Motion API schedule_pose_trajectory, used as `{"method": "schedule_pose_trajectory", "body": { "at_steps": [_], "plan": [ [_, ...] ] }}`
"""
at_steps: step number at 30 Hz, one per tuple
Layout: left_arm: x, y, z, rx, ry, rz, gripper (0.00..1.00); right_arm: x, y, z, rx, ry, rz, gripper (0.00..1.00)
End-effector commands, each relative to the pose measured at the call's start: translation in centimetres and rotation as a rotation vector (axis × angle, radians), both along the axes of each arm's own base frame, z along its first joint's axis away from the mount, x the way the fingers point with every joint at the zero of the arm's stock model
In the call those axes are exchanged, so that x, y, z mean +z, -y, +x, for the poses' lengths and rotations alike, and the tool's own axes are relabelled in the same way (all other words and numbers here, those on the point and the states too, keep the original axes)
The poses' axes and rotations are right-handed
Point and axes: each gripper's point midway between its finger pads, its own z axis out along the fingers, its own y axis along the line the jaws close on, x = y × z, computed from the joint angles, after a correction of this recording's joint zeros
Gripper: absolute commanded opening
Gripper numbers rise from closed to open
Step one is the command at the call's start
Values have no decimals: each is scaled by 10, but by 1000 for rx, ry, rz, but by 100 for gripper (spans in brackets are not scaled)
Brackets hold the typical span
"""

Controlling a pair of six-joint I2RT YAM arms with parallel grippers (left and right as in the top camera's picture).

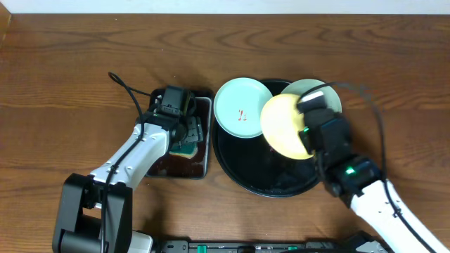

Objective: Clean dirty plates on tray and stack at the side
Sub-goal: 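Carry the yellow plate right and set it on the table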

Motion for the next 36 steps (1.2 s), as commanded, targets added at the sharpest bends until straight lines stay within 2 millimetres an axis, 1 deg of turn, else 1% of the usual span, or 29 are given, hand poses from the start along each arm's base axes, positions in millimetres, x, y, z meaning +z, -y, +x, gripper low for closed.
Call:
{"method": "schedule_pose_trajectory", "body": {
  "at_steps": [1,5,11,14,18,21,29,31,33,35,36],
  "plan": [
    [-8,-5,-6,8,-24,18,77,25,-3,-3,20,84,-189,1],
    [-8,-5,-6,8,-24,18,77,32,-15,-10,49,116,-250,1],
    [-8,-5,-6,8,-24,18,77,44,-14,-12,5,171,-297,1],
    [-8,-5,-6,8,-24,18,77,55,-15,-11,-3,212,-337,1],
    [-8,-5,-6,8,-24,18,77,69,-21,-11,-2,267,-371,1],
    [-8,-5,-6,8,-24,18,77,73,-27,-10,12,284,-362,1],
    [-8,-5,-6,8,-24,18,77,74,-28,-10,7,292,-351,1],
    [-8,-5,-6,8,-24,18,77,74,-27,-10,-13,301,-313,1],
    [-8,-5,-6,8,-24,18,77,72,-25,-8,-59,317,-219,1],
    [-8,-5,-6,8,-26,18,77,67,-20,-5,-122,323,-88,1],
    [-8,-5,-7,8,-27,19,77,60,-18,-2,-149,310,-4,1]
  ]
}}
